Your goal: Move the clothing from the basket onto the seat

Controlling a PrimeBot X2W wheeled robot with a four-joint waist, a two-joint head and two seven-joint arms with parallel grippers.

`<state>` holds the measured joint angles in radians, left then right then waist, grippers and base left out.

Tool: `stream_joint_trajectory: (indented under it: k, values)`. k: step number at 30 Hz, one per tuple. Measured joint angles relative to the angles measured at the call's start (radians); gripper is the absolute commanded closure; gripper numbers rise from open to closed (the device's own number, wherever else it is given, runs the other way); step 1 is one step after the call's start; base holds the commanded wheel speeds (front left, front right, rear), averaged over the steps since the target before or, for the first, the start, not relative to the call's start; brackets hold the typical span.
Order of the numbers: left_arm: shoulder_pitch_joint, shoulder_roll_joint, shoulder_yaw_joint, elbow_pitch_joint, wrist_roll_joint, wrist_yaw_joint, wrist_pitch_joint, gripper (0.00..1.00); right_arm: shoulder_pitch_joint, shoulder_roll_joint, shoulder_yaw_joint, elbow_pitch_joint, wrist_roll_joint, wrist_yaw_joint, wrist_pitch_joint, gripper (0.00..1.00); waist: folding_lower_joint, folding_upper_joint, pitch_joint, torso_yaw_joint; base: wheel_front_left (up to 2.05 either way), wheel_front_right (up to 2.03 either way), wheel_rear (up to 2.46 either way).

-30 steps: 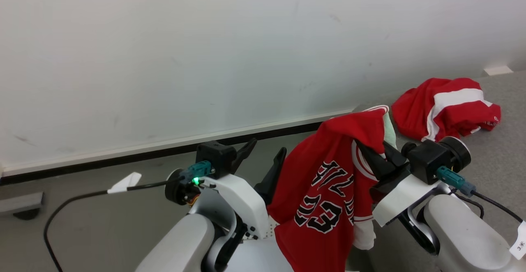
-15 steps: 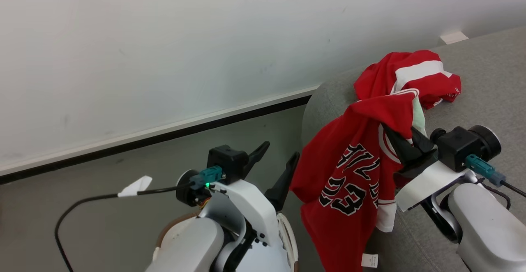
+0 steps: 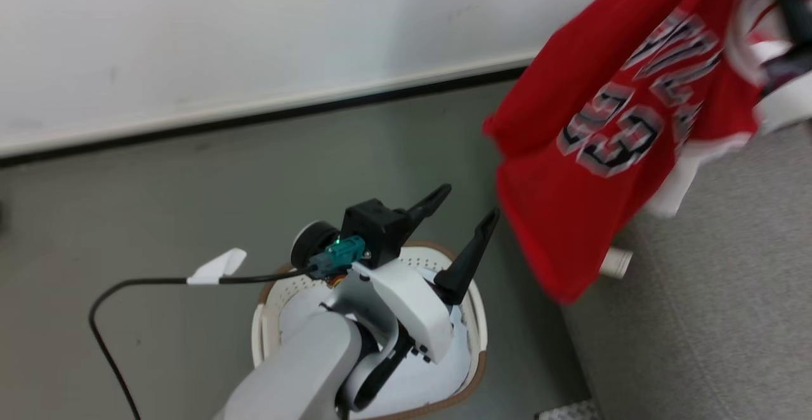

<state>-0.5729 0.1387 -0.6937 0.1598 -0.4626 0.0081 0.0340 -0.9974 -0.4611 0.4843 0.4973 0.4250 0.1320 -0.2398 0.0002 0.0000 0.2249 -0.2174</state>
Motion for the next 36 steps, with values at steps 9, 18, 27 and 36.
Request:
stream_joint_trajectory:
  k: [9, 18, 27, 36]
  values:
    - [-0.093, 0.015, 0.002, -0.048, 0.015, -0.039, -0.021, 0.0, -0.352, -0.226, -0.181, 0.128, -0.016, 0.0, 0.137, 1.0, 0.0001, -0.0001, 0.183, 0.074, 0.0, 0.0, 0.0]
    - [-0.121, 0.048, 0.005, -0.07, 0.023, -0.047, -0.016, 0.0, -0.253, -0.293, -0.396, 0.333, -0.123, 0.0, 0.082, 1.0, 0.0001, -0.0001, 0.344, 0.117, 0.0, 0.0, 0.0]
    - [-0.095, 0.074, 0.01, -0.077, 0.021, -0.026, -0.003, 0.0, 0.025, -0.095, -0.583, 0.51, -0.16, 0.0, -0.018, 0.0, 0.0, -0.0001, 0.347, 0.09, 0.0, 0.0, 0.0]
    - [-0.036, 0.089, 0.025, -0.067, 0.002, 0.002, -0.029, 0.0, 0.272, 0.087, -0.665, 0.25, -0.274, 0.0, -0.023, 0.0, -0.0001, -0.0001, 0.279, 0.05, 0.0, 0.0, 0.0]
